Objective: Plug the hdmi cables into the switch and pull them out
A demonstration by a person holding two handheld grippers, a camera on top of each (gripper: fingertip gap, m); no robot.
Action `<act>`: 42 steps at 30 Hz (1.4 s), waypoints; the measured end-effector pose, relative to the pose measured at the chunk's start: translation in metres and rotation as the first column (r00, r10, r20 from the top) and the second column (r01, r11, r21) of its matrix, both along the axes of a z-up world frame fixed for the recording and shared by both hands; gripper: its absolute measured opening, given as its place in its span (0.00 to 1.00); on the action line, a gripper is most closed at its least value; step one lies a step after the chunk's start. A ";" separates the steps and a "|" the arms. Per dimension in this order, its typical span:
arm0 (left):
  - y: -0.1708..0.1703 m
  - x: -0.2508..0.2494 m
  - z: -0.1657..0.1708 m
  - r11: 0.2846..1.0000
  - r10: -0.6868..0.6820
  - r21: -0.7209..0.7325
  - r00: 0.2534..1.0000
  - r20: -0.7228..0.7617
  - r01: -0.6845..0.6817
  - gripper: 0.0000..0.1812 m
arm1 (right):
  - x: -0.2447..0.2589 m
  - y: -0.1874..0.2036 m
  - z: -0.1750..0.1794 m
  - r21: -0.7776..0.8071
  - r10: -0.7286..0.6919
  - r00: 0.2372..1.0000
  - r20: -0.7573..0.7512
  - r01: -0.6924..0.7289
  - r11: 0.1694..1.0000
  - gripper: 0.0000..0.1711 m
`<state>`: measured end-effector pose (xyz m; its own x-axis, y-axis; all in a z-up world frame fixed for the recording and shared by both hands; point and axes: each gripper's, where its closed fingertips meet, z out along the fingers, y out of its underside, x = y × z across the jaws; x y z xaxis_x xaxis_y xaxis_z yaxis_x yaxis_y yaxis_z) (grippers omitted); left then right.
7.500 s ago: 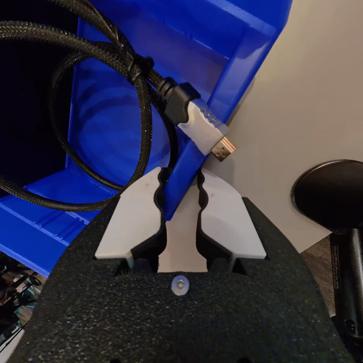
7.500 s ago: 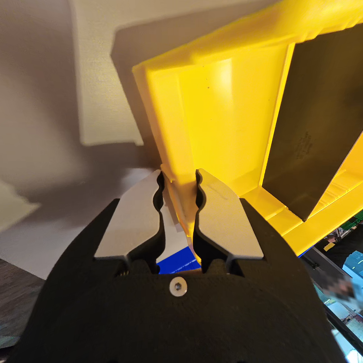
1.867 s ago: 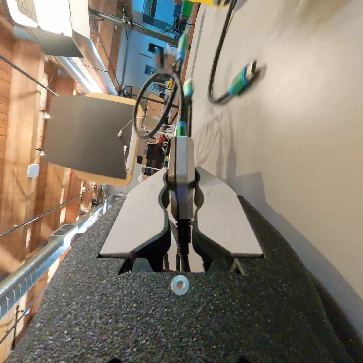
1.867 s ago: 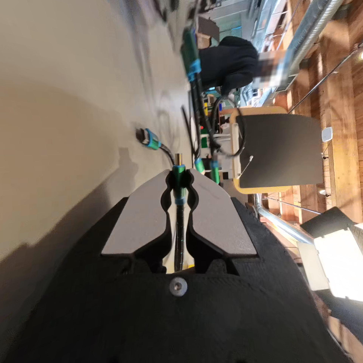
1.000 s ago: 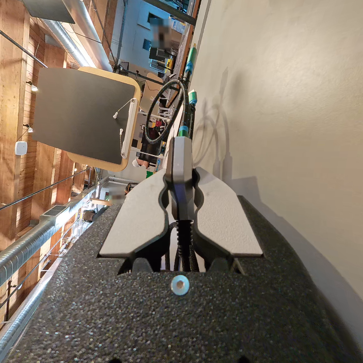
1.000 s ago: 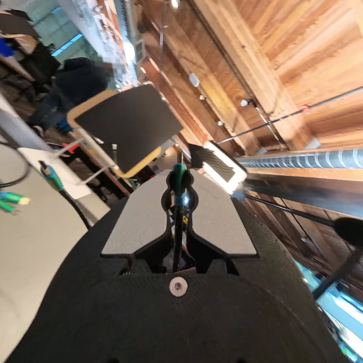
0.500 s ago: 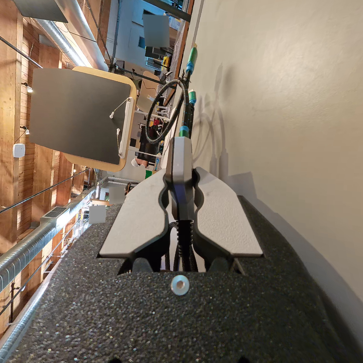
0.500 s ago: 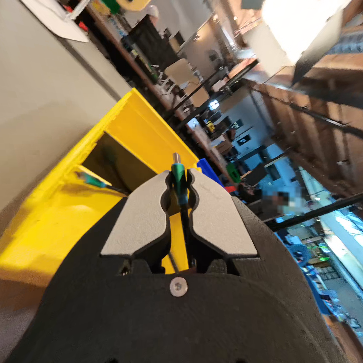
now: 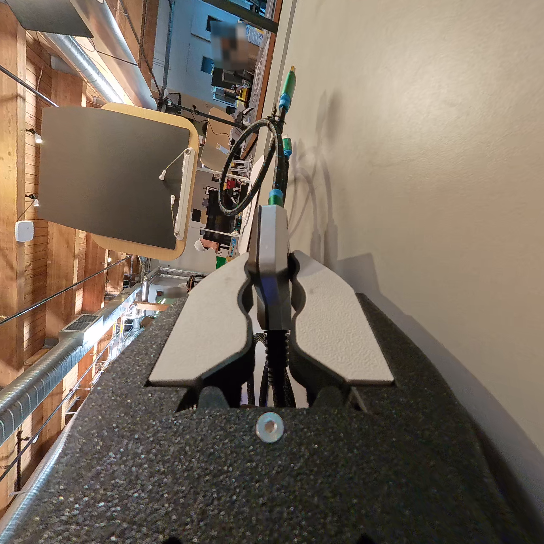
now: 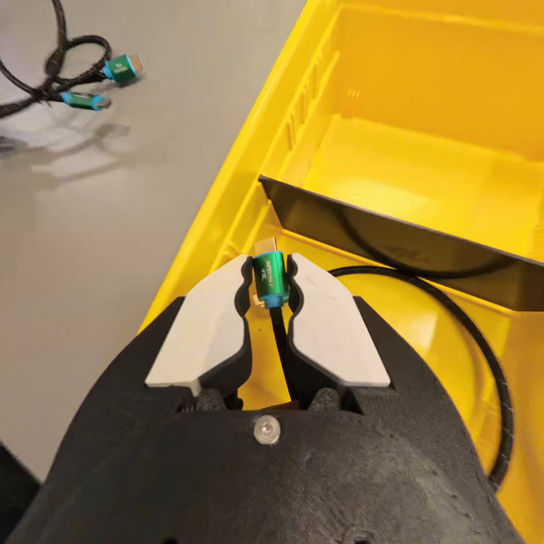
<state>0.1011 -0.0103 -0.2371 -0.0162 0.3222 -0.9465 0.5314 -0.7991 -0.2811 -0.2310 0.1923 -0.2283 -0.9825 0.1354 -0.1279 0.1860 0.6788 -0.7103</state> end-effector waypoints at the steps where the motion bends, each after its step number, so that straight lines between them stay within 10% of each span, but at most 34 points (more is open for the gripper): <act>1: 0.000 0.000 0.000 1.000 0.000 0.000 1.000 0.000 0.000 0.12 | 0.005 -0.003 0.001 -0.008 0.005 0.997 0.071 -0.005 1.000 0.09; 9: 0.000 0.001 0.000 1.000 0.001 0.002 1.000 0.001 -0.001 0.12 | 0.021 -0.005 0.047 -0.236 0.065 0.941 0.331 0.016 0.972 0.20; 16: 0.002 0.000 -0.001 1.000 -0.005 -0.015 1.000 0.010 0.005 0.12 | 0.028 0.025 0.082 -0.302 -0.022 0.984 -0.178 -0.033 0.953 0.18; 24: 0.015 -0.004 -0.001 0.997 -0.058 -0.056 0.998 0.025 0.059 0.12 | 0.177 -0.022 0.078 -0.245 0.240 0.748 -0.618 -0.474 0.846 0.15; 32: 0.035 -0.006 -0.003 0.981 -0.185 -0.060 0.982 0.031 0.186 0.12 | 0.272 -0.120 0.002 0.046 0.401 0.325 -0.856 -0.726 0.686 0.20; 42: 0.060 -0.004 -0.002 0.932 -0.358 -0.046 0.933 0.025 0.359 0.12 | 0.312 -0.156 -0.026 0.026 0.447 0.287 -0.847 -0.818 0.574 0.13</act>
